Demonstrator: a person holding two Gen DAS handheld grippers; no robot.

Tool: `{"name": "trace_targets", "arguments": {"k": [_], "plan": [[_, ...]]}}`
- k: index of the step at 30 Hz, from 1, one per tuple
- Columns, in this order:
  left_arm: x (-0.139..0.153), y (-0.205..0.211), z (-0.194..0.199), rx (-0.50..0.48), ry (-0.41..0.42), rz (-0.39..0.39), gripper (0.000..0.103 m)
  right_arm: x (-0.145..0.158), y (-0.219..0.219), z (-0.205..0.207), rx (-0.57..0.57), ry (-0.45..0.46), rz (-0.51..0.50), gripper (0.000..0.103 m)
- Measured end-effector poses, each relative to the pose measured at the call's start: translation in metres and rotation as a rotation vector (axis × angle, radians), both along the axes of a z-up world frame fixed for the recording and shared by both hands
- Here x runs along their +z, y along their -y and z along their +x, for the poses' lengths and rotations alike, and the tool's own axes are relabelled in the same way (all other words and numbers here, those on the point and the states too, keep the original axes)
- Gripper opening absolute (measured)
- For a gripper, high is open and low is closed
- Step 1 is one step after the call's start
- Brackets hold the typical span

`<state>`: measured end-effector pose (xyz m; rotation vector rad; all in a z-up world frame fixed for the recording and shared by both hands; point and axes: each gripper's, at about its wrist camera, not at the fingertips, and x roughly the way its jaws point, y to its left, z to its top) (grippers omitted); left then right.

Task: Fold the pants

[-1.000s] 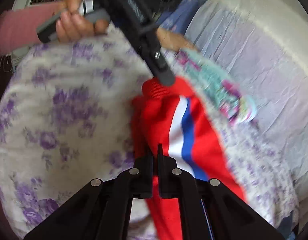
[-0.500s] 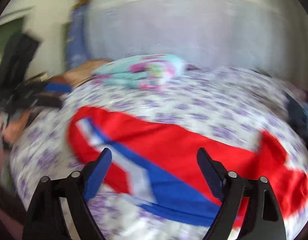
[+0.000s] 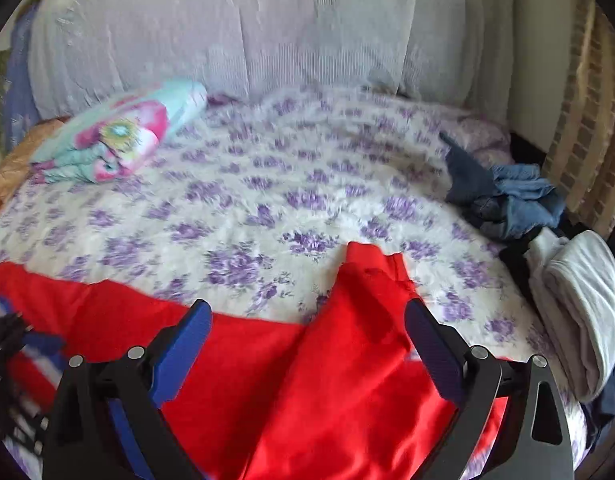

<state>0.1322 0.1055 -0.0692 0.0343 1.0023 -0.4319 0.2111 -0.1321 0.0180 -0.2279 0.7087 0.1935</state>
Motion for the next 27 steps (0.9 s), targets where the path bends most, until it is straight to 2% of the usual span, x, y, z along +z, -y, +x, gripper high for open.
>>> {"name": "trace_targets", "arguments": {"k": [3,5,8,11,13,15,16,18,20,22,24,25,27], "plan": [[0.0,0.002,0.0,-0.002,0.007,0.009,0.098,-0.027,-0.013,0.058,-0.047,-0.12,-0.088,0.072],[-0.001,0.005,0.0,-0.006,0.012,0.022,0.098,-0.046,-0.013,0.088,-0.108,-0.185,-0.152,0.067],[-0.001,0.004,0.001,-0.008,0.008,0.01,0.098,-0.075,-0.007,0.119,-0.174,-0.307,-0.216,0.067],[0.0,0.001,0.001,-0.011,0.003,-0.003,0.098,-0.08,-0.004,0.12,-0.18,-0.328,-0.199,0.065],[0.001,0.0,0.0,-0.013,0.002,-0.005,0.098,-0.077,0.001,0.115,-0.177,-0.335,-0.173,0.051],[0.0,0.001,-0.001,-0.015,0.003,-0.004,0.098,-0.074,0.012,0.11,-0.179,-0.348,-0.149,0.032],[0.0,0.001,-0.001,-0.015,0.004,-0.003,0.098,-0.073,0.02,0.107,-0.181,-0.359,-0.132,0.028],[0.0,0.001,-0.001,-0.016,0.005,-0.002,0.098,-0.069,0.036,0.102,-0.19,-0.374,-0.105,0.012],[0.0,0.001,-0.001,-0.016,0.006,-0.001,0.098,-0.06,0.05,0.096,-0.185,-0.373,-0.031,0.01],[0.0,0.001,-0.001,-0.019,0.01,0.001,0.098,-0.04,0.066,0.086,-0.166,-0.331,0.084,0.01],[0.0,0.002,-0.001,-0.022,0.015,0.001,0.098,-0.01,0.089,0.067,-0.141,-0.247,0.247,0.01],[0.0,0.001,-0.001,-0.022,0.016,-0.001,0.098,0.006,0.107,0.052,-0.128,-0.199,0.36,0.01],[0.0,0.001,-0.001,-0.022,0.017,-0.007,0.098,0.021,0.139,0.025,-0.124,-0.132,0.529,0.01]]}}
